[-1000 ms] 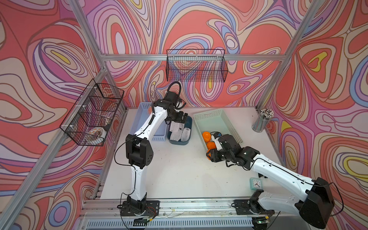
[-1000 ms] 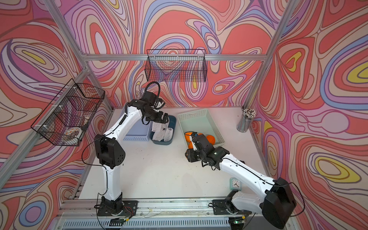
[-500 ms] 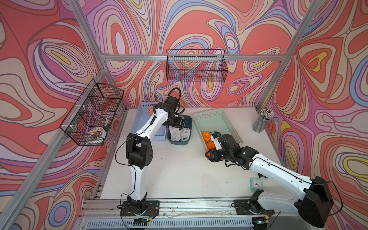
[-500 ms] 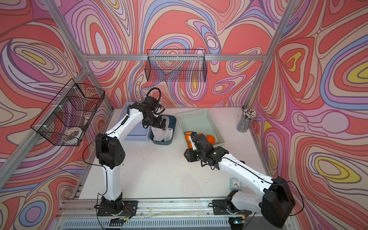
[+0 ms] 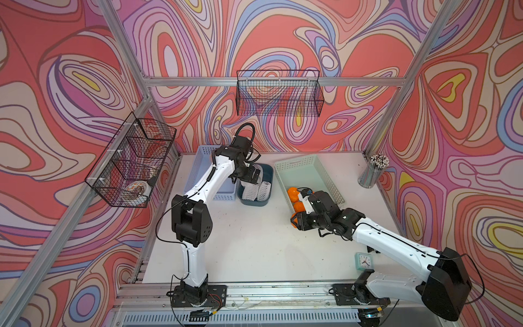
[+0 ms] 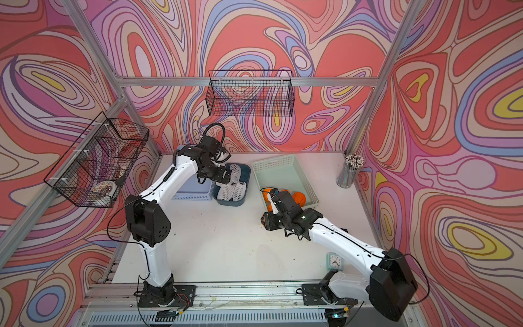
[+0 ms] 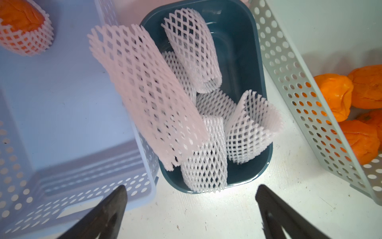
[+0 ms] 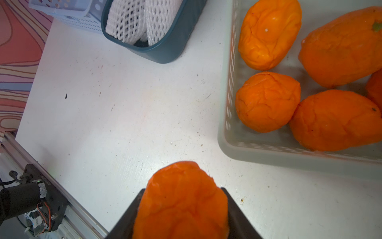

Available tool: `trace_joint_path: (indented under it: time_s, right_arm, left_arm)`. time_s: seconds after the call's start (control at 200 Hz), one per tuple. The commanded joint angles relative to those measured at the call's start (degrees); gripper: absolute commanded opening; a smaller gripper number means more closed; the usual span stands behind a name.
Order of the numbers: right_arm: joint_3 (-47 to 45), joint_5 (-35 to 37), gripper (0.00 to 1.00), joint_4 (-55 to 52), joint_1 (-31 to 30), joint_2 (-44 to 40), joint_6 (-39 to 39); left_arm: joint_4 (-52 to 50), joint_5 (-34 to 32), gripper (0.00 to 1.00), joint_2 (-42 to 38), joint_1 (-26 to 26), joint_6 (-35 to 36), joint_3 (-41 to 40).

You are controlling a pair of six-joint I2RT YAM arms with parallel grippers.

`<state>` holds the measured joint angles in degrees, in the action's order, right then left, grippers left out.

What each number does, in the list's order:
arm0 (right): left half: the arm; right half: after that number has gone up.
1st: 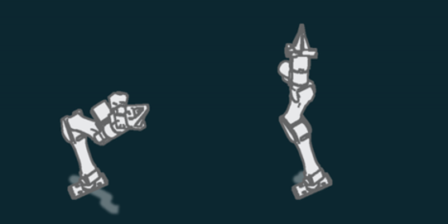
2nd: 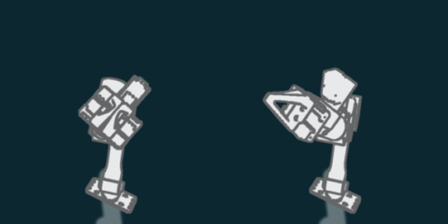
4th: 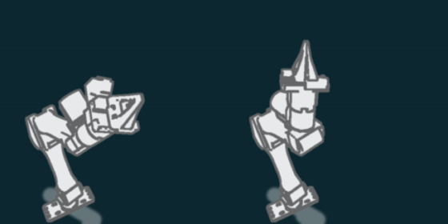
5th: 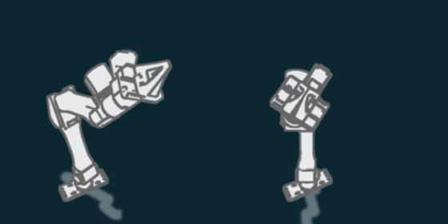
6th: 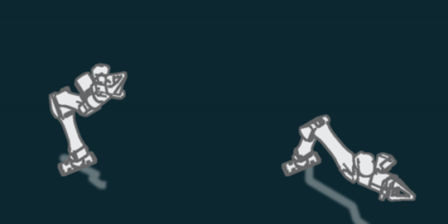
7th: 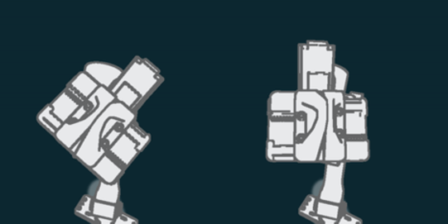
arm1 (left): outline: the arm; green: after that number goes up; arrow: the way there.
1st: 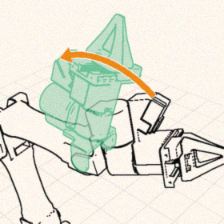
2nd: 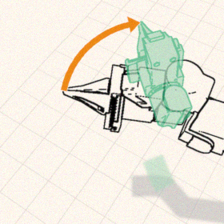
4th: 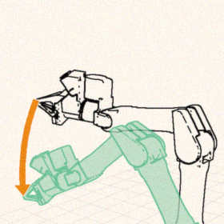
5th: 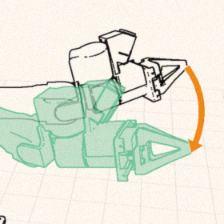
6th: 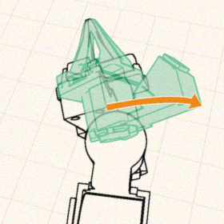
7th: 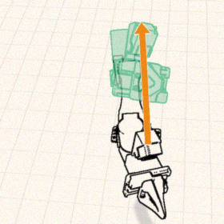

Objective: Remove foam nets from oranges
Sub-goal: Place the foam net into the storage box.

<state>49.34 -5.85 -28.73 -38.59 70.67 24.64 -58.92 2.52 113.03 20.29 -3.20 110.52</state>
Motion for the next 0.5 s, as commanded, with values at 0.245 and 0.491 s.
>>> trace_joint_path:
  time_s: [0.245, 0.491]
  right_arm:
    - [-1.1, 1.7, 0.51, 0.0, 1.1, -1.9, -0.4]
    - [-0.8, 2.7, 0.51, -1.4, 1.8, -2.4, -1.1]
  left_arm:
    - [7.5, -0.7, 1.0, -8.8, -0.4, -2.6, -7.7]
    - [13.9, 3.7, 1.0, -13.4, -3.2, -7.5, -15.8]
